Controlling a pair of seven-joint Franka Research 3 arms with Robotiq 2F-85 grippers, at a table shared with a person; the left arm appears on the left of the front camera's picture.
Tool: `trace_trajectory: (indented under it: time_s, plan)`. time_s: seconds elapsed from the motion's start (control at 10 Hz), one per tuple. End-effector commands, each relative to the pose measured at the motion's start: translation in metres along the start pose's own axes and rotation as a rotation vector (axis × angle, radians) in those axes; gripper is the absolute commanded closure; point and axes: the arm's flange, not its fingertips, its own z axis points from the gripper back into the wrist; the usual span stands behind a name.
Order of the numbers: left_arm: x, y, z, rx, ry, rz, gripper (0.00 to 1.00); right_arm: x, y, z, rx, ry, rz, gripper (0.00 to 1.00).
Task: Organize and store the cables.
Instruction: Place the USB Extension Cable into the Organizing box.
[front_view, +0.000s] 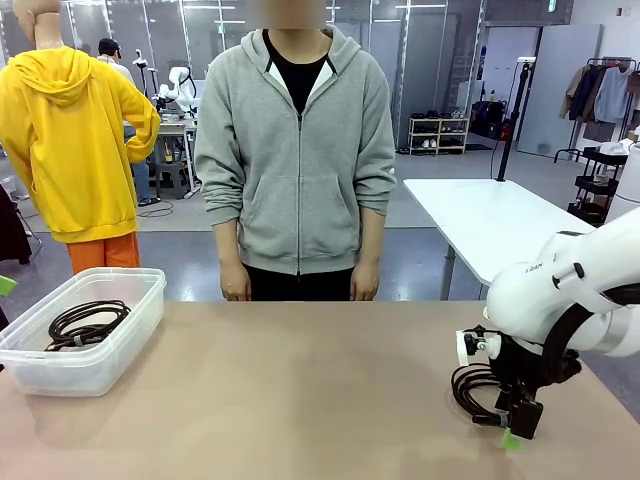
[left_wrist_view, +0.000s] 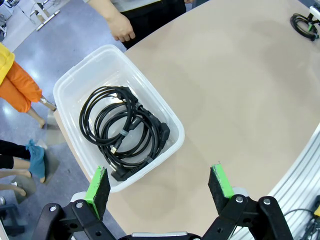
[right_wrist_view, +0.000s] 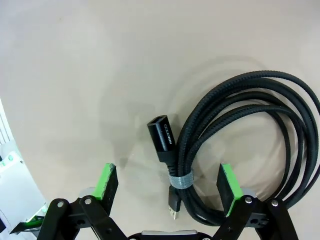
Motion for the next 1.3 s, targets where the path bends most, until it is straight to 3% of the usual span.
trace_trajectory:
  time_s: [0.0, 0.1, 0.2, 0.3, 0.4, 0.5, 0.6, 0.7, 0.8, 0.9, 1.0, 1.1, 1.2]
  plan:
    - [0.0, -0.002, 0.001, 0.001, 0.01, 0.018, 0.0, 0.003, -0.01, -0.003, 0.011, -0.013, -0.036, 0.2]
    - [0.0, -0.002, 0.001, 0.001, 0.01, 0.018, 0.0, 0.003, -0.01, 0.0, 0.006, -0.007, -0.039, 0.2]
    - [0.0, -0.002, 0.001, 0.001, 0.01, 0.018, 0.0, 0.004, -0.01, 0.002, 0.001, -0.001, -0.041, 0.39]
    - [0.0, -0.002, 0.001, 0.001, 0.01, 0.018, 0.0, 0.008, -0.011, 0.004, -0.005, 0.01, -0.041, 0.25]
    - [0.0, -0.002, 0.001, 0.001, 0.01, 0.018, 0.0, 0.01, -0.011, 0.006, -0.008, 0.034, -0.038, 0.59]
    - [0.0, -0.002, 0.001, 0.001, 0.01, 0.018, 0.0, 0.011, -0.011, 0.008, -0.013, 0.042, -0.042, 0.44]
    - [0.0, -0.002, 0.001, 0.001, 0.01, 0.018, 0.0, 0.013, -0.012, 0.011, -0.019, 0.045, -0.043, 0.78]
    - [0.0, -0.002, 0.001, 0.001, 0.01, 0.018, 0.0, 0.015, -0.012, 0.016, -0.028, 0.048, -0.043, 0.64]
    - [0.0, -0.002, 0.001, 0.001, 0.01, 0.018, 0.0, 0.016, -0.012, 0.02, -0.031, 0.049, -0.042, 0.98]
    - [0.0, -0.002, 0.001, 0.001, 0.01, 0.018, 0.0, 0.018, -0.013, 0.022, -0.032, 0.051, -0.042, 0.84]
    - [0.0, -0.002, 0.001, 0.001, 0.01, 0.018, 0.0, 0.022, -0.013, 0.029, -0.043, 0.041, -0.037, 1.0]
    - [0.0, -0.002, 0.001, 0.001, 0.01, 0.018, 0.0, 0.027, -0.012, 0.041, -0.049, 0.018, -0.031, 1.0]
    - [0.0, -0.002, 0.001, 0.001, 0.01, 0.018, 0.0, 0.039, -0.007, 0.082, -0.097, -0.01, -0.041, 1.0]
